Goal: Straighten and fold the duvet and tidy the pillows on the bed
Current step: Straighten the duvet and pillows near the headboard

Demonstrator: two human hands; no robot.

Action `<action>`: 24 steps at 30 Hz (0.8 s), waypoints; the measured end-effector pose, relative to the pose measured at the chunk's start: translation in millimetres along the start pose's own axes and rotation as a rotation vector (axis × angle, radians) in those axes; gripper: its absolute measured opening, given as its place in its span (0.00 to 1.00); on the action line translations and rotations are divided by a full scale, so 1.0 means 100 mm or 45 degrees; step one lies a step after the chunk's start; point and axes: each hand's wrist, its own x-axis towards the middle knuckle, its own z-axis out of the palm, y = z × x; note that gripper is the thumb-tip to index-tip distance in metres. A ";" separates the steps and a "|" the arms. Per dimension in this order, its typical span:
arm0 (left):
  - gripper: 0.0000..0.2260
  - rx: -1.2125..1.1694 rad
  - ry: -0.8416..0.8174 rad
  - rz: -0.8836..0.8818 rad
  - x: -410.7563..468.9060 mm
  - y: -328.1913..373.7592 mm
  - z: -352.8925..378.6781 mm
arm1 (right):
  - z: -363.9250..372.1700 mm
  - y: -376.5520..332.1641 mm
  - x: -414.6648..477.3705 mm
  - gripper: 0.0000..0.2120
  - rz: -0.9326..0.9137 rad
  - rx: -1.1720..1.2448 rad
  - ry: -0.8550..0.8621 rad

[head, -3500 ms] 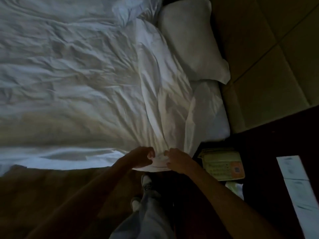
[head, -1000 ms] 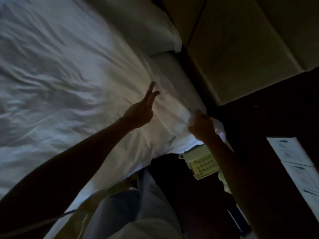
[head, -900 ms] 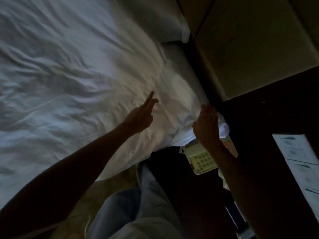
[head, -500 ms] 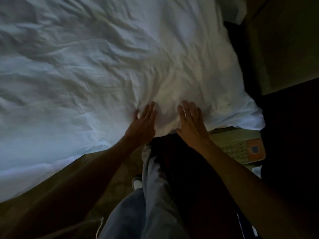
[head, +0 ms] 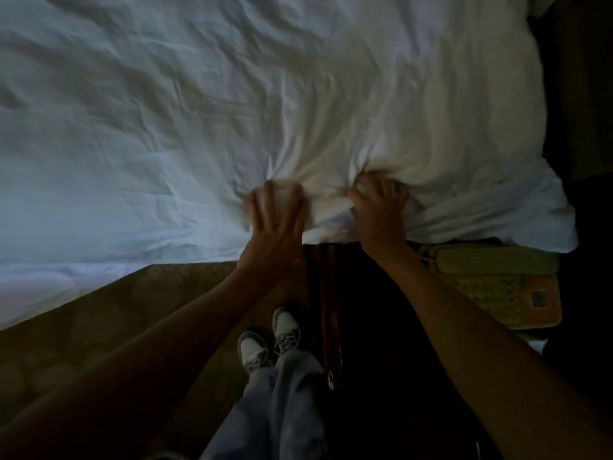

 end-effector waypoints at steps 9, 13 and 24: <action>0.28 -0.177 0.131 -0.193 -0.04 0.07 -0.48 | -0.74 -0.03 -0.15 0.15 -0.216 0.579 0.119; 0.12 -0.249 0.125 -0.253 0.07 -0.15 -0.74 | -0.86 -0.07 -0.08 0.13 -0.181 0.541 0.049; 0.13 -0.507 0.435 -0.179 0.14 -0.71 -1.25 | -0.76 -0.01 -0.16 0.45 0.047 -0.134 -0.220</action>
